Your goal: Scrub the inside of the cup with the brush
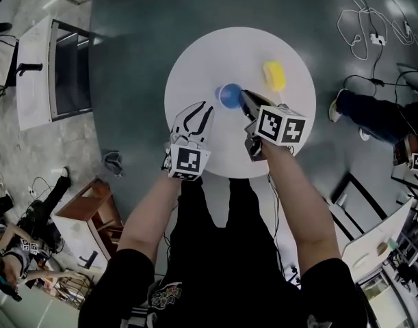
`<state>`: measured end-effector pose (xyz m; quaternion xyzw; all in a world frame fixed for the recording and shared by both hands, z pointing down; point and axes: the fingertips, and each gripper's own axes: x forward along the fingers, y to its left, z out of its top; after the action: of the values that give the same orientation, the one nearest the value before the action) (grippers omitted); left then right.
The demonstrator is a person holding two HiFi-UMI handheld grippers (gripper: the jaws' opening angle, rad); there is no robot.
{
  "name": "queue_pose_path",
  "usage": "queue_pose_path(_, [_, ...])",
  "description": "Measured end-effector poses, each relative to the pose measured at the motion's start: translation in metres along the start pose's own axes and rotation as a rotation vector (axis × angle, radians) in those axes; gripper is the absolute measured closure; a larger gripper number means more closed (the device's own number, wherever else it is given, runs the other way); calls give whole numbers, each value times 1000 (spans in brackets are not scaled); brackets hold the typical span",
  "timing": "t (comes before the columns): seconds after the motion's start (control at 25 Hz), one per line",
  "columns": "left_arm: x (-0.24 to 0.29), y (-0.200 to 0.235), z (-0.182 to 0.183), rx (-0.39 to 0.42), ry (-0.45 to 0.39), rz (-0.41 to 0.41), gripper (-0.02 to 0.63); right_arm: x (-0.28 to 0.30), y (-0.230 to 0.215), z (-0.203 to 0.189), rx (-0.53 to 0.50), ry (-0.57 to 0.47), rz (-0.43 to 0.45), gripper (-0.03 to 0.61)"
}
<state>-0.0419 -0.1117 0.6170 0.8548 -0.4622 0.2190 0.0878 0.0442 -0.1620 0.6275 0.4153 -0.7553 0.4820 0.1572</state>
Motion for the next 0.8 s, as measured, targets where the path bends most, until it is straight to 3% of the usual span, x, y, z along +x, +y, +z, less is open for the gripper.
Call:
queue_pose_path(0.12, [-6, 7, 1, -24, 7, 10, 575, 3, 3, 0, -4, -2, -7, 541])
queue_pose_path(0.56, [-23, 7, -6, -43, 30, -5, 584, 5, 20, 8, 44, -53, 46, 486])
queue_pose_path(0.8, [-31, 13, 4, -57, 39, -14, 606, -16, 25, 23, 11, -157, 20, 486])
